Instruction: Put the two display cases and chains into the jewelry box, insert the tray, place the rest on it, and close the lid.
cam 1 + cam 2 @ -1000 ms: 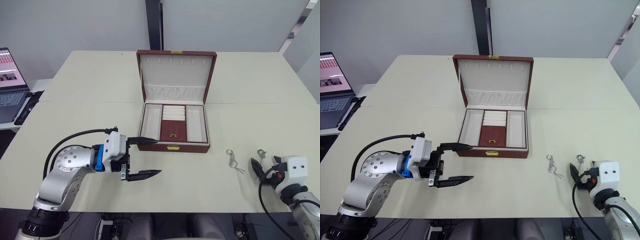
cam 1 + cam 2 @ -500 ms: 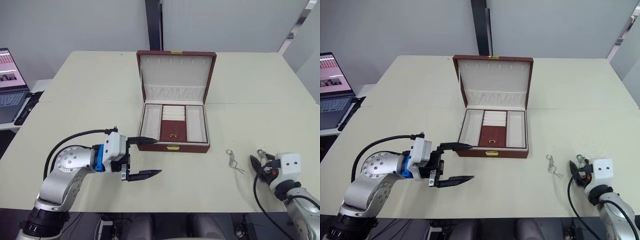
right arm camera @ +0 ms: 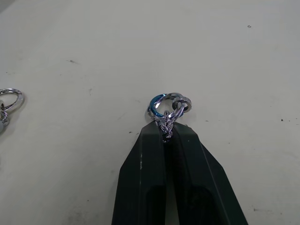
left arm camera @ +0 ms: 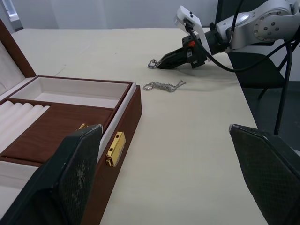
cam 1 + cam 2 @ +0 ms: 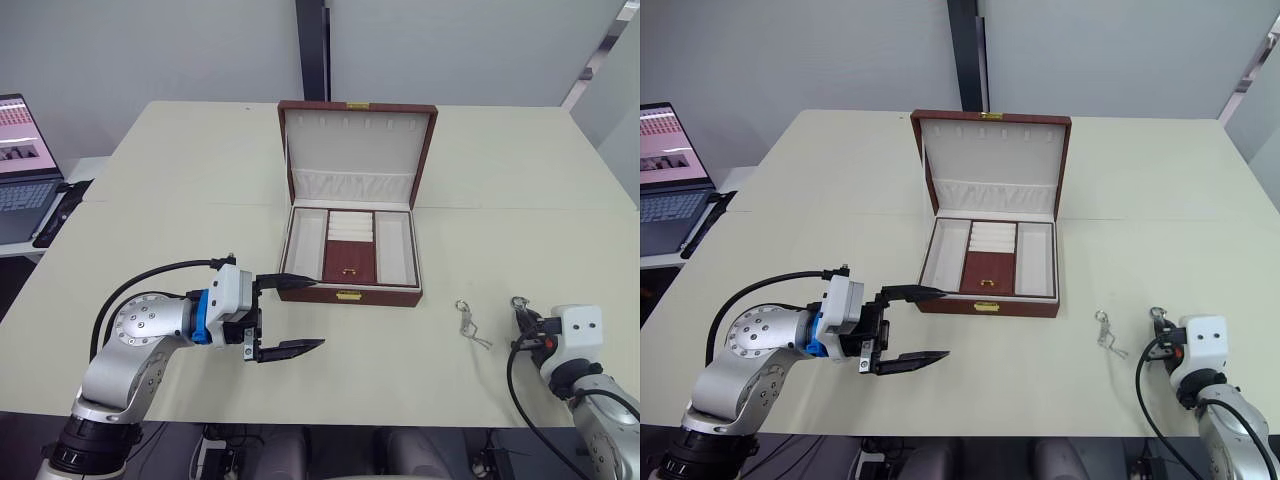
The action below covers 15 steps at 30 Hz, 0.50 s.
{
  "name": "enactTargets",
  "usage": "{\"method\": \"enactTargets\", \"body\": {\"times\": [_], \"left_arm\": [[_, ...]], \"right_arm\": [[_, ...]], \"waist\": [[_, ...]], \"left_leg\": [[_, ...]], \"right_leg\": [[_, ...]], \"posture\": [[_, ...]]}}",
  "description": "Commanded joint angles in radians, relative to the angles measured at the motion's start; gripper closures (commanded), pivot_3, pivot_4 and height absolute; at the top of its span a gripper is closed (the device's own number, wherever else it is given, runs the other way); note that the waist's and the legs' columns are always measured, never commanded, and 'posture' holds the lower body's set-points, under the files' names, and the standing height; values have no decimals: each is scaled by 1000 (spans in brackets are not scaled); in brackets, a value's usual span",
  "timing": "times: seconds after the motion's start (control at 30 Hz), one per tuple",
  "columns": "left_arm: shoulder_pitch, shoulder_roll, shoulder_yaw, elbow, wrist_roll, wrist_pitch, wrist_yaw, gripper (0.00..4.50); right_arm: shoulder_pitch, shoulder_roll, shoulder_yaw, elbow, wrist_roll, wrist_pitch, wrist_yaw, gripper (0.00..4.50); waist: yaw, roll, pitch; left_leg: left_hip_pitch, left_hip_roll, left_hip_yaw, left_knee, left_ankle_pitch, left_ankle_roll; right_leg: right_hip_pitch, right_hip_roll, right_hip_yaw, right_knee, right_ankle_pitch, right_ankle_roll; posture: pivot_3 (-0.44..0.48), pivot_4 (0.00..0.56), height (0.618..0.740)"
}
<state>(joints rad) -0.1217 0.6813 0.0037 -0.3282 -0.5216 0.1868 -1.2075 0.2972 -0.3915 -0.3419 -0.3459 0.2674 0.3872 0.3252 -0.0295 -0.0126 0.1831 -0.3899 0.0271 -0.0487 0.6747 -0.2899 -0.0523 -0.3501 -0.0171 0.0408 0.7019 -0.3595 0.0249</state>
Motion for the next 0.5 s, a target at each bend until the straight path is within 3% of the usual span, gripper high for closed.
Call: {"method": "enactTargets", "body": {"times": [0.03,0.5], "left_arm": [[-9,-9,-8,-8,4,-13,10,0],[-30,-32,-5,4,5,-12,29,0]], "right_arm": [[15,-9,-29,28,2,7,1,4470],[-42,-46,-132,-66,203,-6,119,4470]], "waist": [[0,0,0],[-2,0,0]], "left_leg": [[0,0,0,0,0,0],[0,1,0,0,0,0]], "right_leg": [[0,0,0,0,0,0],[0,0,0,0,0,0]], "posture": [[0,150,740],[0,150,740]]}}
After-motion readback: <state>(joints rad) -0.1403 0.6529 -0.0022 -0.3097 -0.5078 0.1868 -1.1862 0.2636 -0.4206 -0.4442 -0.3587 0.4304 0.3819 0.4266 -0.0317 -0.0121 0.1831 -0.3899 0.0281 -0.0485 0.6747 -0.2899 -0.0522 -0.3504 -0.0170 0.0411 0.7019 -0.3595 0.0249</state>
